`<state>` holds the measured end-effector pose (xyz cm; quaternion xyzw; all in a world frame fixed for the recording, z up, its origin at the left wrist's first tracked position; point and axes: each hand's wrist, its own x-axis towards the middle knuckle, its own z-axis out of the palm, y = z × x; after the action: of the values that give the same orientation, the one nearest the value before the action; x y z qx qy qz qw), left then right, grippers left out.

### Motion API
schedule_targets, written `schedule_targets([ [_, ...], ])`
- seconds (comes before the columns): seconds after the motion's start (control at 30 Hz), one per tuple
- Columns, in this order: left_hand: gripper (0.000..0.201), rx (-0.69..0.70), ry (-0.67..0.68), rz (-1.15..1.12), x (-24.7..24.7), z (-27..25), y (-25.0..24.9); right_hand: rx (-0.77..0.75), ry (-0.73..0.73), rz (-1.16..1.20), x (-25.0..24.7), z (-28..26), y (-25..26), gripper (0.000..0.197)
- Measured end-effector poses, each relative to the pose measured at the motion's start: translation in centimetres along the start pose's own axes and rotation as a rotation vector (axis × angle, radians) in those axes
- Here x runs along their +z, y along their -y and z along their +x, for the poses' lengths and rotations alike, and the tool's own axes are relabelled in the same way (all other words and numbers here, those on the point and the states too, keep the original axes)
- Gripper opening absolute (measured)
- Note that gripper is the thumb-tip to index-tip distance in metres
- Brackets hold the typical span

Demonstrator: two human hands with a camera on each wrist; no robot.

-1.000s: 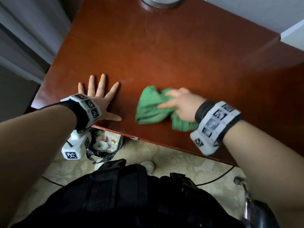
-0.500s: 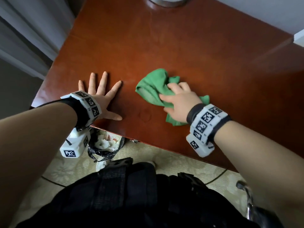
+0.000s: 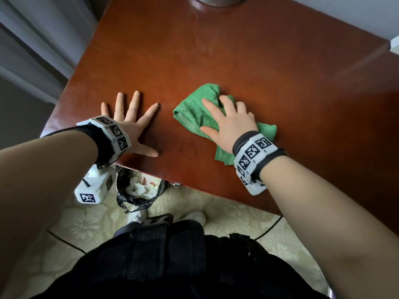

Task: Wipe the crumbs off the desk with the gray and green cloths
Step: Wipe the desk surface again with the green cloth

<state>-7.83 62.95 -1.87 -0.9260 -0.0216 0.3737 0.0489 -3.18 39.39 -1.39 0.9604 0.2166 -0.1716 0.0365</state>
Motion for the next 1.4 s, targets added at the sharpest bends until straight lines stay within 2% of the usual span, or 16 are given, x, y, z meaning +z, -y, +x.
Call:
schedule_targets([
  [0.2, 0.123, 0.001, -0.011, 0.007, -0.2, 0.0, 0.0, 0.003, 0.077, -0.035, -0.2, -0.4, 0.5, 0.076],
  [0.3, 0.124, 0.019, -0.015, 0.021, -0.2, 0.0, 0.2, 0.043, 0.080, -0.037, -0.3, -0.7, 1.1, 0.073],
  [0.57, 0.119, 0.164, -0.024, 0.003, -0.4, 0.0, 1.7, 0.468, 0.006, 0.199, 0.3, -1.5, 6.3, 0.062],
  [0.63, 0.114, 0.239, -0.056, 0.001, 0.2, -0.3, 3.1, 0.511, 0.002, 0.208, 0.7, -2.1, 8.8, 0.061],
  [0.77, 0.111, 0.388, -0.166, 0.175, 2.8, -0.9, 9.4, 0.432, -0.038, 0.155, 1.4, -3.4, 15.6, 0.061],
  [0.83, 0.116, 0.344, -0.192, 0.216, 3.8, -1.3, 12.8, 0.339, -0.036, 0.157, 1.4, -3.9, 19.6, 0.061],
  [0.9, 0.118, 0.306, -0.179, 0.222, 4.2, -1.6, 15.1, 0.167, 0.011, 0.178, 1.2, -4.7, 23.1, 0.060],
  [0.97, 0.114, 0.308, -0.171, 0.225, 4.6, -1.7, 16.1, 0.003, 0.067, 0.192, 1.0, -5.9, 25.0, 0.058],
  [1.0, 0.114, 0.316, -0.176, 0.225, 4.7, -1.6, 16.1, -0.009, 0.054, 0.220, 0.7, -6.6, 24.6, 0.058],
  [1.07, 0.118, 0.323, -0.179, 0.239, 4.8, -1.4, 16.0, 0.166, -0.086, 0.304, -0.1, -7.7, 22.0, 0.057],
  [1.13, 0.115, 0.318, -0.158, 0.254, 4.8, -1.3, 16.0, 0.482, -0.251, 0.406, -0.7, -8.3, 17.6, 0.057],
  [1.17, 0.113, 0.319, -0.152, 0.252, 4.7, -1.3, 16.0, 0.649, -0.259, 0.436, -0.7, -8.6, 15.3, 0.057],
  [1.23, 0.112, 0.335, -0.165, 0.245, 4.6, -1.3, 16.1, 0.887, -0.101, 0.429, 0.0, -8.8, 12.8, 0.056],
  [1.27, 0.112, 0.342, -0.176, 0.240, 4.8, -1.3, 16.1, 0.940, -0.014, 0.427, 0.7, -8.7, 12.6, 0.056],
  [1.33, 0.113, 0.351, -0.195, 0.234, 5.0, -1.3, 16.2, 0.939, 0.036, 0.390, 1.6, -8.0, 14.4, 0.055],
  [1.4, 0.112, 0.356, -0.212, 0.228, 5.2, -1.3, 16.4, 0.760, 0.008, 0.310, 1.7, -6.9, 17.8, 0.056],
])
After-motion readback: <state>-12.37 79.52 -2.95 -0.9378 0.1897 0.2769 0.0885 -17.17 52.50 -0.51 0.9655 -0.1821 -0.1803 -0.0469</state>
